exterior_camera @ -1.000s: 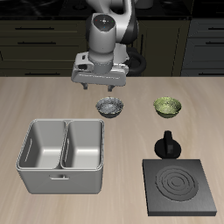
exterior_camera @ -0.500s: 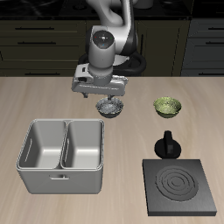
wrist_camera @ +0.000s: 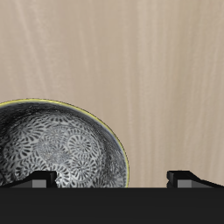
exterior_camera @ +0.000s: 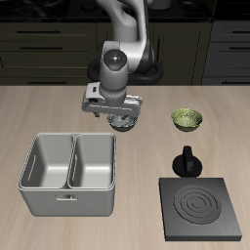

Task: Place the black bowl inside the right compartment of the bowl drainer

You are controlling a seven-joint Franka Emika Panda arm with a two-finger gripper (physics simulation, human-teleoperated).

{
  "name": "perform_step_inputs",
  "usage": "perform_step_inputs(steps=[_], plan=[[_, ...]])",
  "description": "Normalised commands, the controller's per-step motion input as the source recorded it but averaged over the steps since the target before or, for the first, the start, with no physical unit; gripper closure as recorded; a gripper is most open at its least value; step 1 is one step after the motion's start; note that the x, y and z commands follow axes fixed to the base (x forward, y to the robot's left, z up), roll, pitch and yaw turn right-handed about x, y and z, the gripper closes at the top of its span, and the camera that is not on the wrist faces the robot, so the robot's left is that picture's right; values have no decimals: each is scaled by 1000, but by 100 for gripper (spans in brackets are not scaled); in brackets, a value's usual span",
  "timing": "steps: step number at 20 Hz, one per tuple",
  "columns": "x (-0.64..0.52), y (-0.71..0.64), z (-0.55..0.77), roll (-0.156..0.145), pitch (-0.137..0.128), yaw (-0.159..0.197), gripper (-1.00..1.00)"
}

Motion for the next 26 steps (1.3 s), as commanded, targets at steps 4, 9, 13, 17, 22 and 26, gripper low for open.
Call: perform_step_inputs(steps=[4,9,13,17,22,26], plan=[[-9,48,-198,41,55,-39,-100],[-65,88,-25,74,-2,-53,100],[-52,-48,40,2,24,-45,100],[-31,-33,101,8,-36,14,100],[-21,-52,77,-11,-11,10,100],[-109,17,454,-5,-71,31,100]])
